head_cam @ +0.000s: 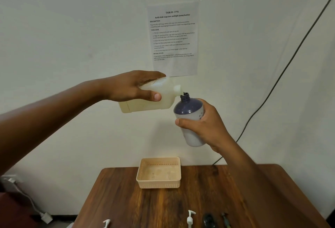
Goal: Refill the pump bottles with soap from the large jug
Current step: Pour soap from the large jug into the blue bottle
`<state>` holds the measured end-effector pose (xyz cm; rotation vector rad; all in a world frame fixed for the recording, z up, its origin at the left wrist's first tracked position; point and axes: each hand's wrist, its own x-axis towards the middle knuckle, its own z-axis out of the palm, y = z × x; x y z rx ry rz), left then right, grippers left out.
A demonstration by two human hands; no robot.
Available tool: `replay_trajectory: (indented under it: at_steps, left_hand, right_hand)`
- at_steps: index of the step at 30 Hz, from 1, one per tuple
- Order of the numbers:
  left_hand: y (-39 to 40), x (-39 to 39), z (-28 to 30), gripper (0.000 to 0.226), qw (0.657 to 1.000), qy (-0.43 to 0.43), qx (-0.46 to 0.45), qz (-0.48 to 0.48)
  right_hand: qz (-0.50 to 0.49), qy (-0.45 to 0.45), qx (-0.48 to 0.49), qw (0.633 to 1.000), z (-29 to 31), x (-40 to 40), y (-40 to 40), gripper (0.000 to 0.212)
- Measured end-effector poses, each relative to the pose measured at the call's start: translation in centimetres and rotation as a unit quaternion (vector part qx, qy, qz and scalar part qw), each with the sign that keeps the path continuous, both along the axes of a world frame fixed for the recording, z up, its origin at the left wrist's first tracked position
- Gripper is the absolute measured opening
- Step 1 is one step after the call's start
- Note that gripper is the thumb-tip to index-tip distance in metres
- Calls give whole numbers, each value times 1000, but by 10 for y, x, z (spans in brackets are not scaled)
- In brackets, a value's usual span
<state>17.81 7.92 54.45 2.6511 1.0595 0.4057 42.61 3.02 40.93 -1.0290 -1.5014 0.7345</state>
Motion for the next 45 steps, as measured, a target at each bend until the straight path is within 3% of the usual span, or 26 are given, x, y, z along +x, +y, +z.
replay_trajectory:
  at_steps: [40, 45]
  left_hand:
    - [-2, 4, 13, 82, 1000, 20, -2, 11]
    - [-1, 4, 13, 71, 1000, 16, 0, 13]
  right_hand:
    - [-12, 7, 7, 1000, 3, -1, 2, 60]
    - [-10, 4, 7, 1000, 5, -1, 2, 57]
